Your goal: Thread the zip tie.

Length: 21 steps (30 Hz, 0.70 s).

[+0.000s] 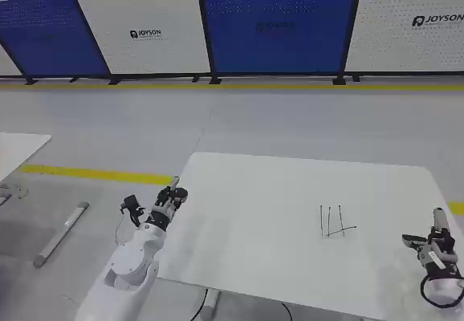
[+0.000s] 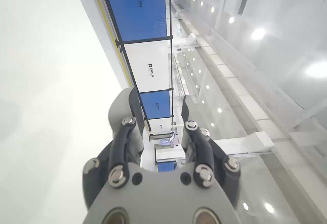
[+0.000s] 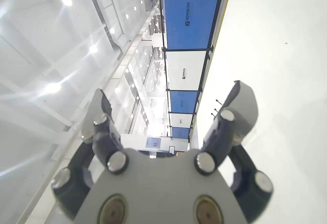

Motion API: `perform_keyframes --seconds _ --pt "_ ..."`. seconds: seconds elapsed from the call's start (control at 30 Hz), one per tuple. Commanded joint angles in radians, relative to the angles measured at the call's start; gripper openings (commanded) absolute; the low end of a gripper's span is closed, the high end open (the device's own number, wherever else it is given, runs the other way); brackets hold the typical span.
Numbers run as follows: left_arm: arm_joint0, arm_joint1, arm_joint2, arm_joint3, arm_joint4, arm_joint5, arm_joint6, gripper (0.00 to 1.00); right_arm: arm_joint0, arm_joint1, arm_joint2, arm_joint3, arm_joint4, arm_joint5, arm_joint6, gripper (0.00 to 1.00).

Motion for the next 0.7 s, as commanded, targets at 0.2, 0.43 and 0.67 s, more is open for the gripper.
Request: perform_keyframes --seconds 0.2,0.43,0.67 --pt "0.0 0.0 0.0 0.0 0.0 0.0 0.0 1.0 0.008 0.015 0.09 -0.026 0.043 0.039 0.233 1.0" --pt "0.0 0.0 0.0 0.0 0.0 0.0 0.0 1.0 0.044 0.039 0.188 -0.048 0.043 0.147 0.512 1.0" --pt "0.0 0.0 0.0 0.0 0.0 0.0 0.0 1.0 0.146 0.059 0.169 0.011 -0.081 0.206 0.66 1.0"
